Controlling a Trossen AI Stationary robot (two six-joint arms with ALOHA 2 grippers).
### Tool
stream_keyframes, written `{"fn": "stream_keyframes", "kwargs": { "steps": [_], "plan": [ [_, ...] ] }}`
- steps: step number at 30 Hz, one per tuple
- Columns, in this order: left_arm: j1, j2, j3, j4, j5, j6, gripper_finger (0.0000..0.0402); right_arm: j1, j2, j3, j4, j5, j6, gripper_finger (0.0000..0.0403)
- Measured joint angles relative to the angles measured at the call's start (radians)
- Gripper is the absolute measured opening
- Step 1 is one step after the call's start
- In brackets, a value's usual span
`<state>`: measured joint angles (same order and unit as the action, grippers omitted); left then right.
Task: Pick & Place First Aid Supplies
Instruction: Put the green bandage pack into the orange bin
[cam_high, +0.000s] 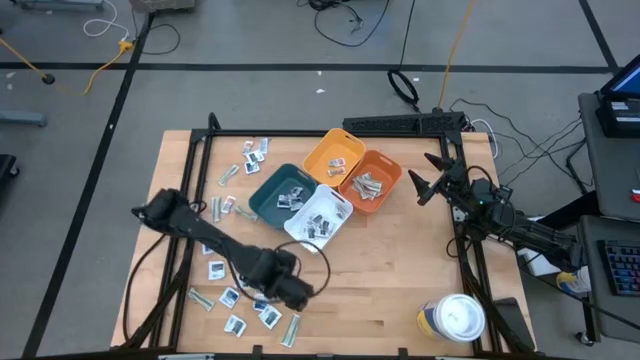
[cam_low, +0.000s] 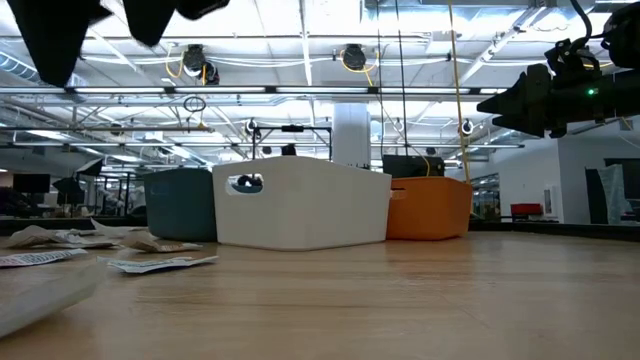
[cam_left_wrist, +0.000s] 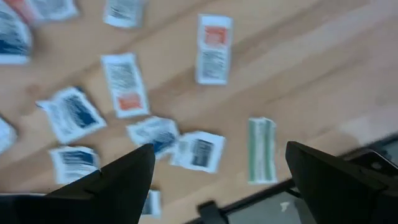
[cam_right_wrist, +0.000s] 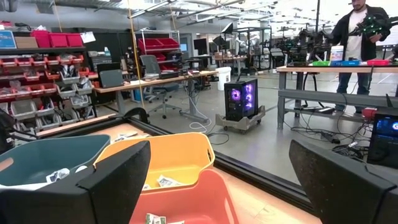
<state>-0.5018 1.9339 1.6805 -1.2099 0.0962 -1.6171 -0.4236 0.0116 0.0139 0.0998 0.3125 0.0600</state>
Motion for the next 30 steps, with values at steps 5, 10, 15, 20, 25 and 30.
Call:
{"fn": "stream_keyframes", "kwargs": {
  "steps": [5, 10, 15, 20, 25, 30],
  "plan": [
    [-0.049, 0.092, 0.13, -0.032, -0.009, -0.052, 0.0367, 0.0, 0.0, 0.0, 0.0, 0.0, 0.0, 0.0377],
    [-0.082, 0.168, 0.228, -0.024, -0.013, -0.096, 0.0367, 0.0, 0.0, 0.0, 0.0, 0.0, 0.0, 0.0377],
    [-0.098, 0.215, 0.243, 0.011, -0.011, -0.097, 0.0367, 0.0, 0.0, 0.0, 0.0, 0.0, 0.0, 0.0377],
    [-0.105, 0.26, 0.244, 0.062, -0.02, -0.085, 0.0361, 0.0, 0.0, 0.0, 0.0, 0.0, 0.0, 0.0377],
    [-0.105, 0.276, 0.241, 0.061, -0.043, -0.1, 0.0321, 0.0, 0.0, 0.0, 0.0, -0.001, 0.0, 0.0377],
    [-0.103, 0.283, 0.238, 0.063, -0.097, -0.123, 0.0276, 0.0, 0.0, 0.0, 0.0, 0.0, 0.0, 0.0377]
  ]
}}
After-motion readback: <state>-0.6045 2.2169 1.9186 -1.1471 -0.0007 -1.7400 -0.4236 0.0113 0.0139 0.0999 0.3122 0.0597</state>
